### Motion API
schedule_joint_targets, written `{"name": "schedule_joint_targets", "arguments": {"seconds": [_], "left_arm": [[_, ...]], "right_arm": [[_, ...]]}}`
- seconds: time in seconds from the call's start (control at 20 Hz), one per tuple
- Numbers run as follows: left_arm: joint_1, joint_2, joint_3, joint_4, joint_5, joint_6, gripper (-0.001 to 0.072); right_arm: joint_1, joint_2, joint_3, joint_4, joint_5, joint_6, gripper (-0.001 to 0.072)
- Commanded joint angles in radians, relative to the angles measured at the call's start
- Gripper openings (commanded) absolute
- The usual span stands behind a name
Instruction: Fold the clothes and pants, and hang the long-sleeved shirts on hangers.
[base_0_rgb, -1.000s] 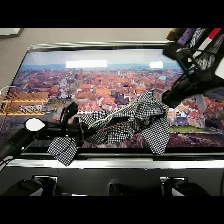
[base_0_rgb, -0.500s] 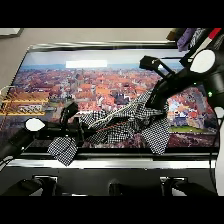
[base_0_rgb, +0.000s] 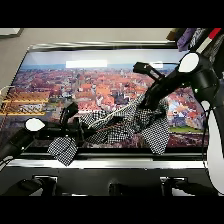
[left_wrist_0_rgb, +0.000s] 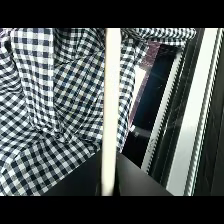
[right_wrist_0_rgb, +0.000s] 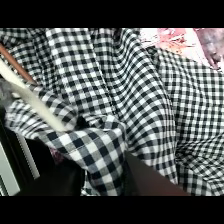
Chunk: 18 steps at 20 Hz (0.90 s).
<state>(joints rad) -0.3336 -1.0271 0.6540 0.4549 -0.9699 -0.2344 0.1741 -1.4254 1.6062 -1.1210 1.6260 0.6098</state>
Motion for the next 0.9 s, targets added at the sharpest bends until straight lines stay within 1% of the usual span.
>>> {"name": "schedule_joint_targets", "arguments": {"seconds": [0.0,0.1,0.15,0.2,0.3,0.35,0.4,0.45,0.5,0.55,0.65,0.7,0.75,0.85], "left_arm": [[0.001,0.0,0.0,-0.003,0.002,-0.001,0.0029],[0.001,0.001,0.0,-0.003,0.002,-0.001,0.0046],[0.001,0.001,0.0,-0.003,0.003,-0.003,0.0123],[0.002,0.001,0.0,-0.003,0.005,-0.036,0.0223],[0.004,0.001,0.0,-0.003,0.029,-0.146,0.0479],[0.01,0.001,0.0,-0.003,0.034,-0.192,0.054],[0.022,0.001,0.0,-0.002,0.037,-0.235,0.0557],[0.037,0.001,0.0,-0.003,0.037,-0.279,0.0593],[0.063,0.002,0.0,-0.002,0.037,-0.333,0.0665],[0.101,0.006,0.0,-0.001,0.035,-0.374,0.0676],[0.209,0.022,0.0,0.0,0.019,-0.494,0.0677],[0.274,0.029,0.0,0.0,-0.01,-0.552,0.0677],[0.333,0.032,-0.001,0.0,-0.051,-0.585,0.0676],[0.417,0.032,-0.026,-0.001,-0.126,-0.597,0.0675]], "right_arm": [[0.0,-0.008,0.0,0.021,0.063,-0.049,0.0046],[0.0,-0.004,0.0,0.02,0.07,-0.052,0.0042],[0.0,0.0,0.0,0.016,0.069,-0.052,0.0041],[0.0,0.005,0.0,0.005,0.068,-0.052,0.004],[0.0,0.016,0.0,-0.011,0.066,-0.047,0.0039],[0.0,0.023,0.0,-0.021,0.058,-0.045,0.0038],[0.0,0.03,0.0,-0.031,0.052,-0.045,0.0038],[0.0,0.038,0.0,-0.051,0.043,-0.039,0.0038],[0.0,0.045,0.0,-0.068,0.037,-0.015,0.0038],[0.0,0.055,0.0,-0.08,0.015,0.023,0.0038],[0.0,0.078,0.0,-0.11,-0.031,0.112,0.0038],[0.0,0.092,0.0,-0.124,-0.057,0.157,0.0038],[0.0,0.106,0.0,-0.131,-0.082,0.188,0.0038],[0.0,0.132,0.0,-0.127,-0.113,0.221,0.0038]]}}
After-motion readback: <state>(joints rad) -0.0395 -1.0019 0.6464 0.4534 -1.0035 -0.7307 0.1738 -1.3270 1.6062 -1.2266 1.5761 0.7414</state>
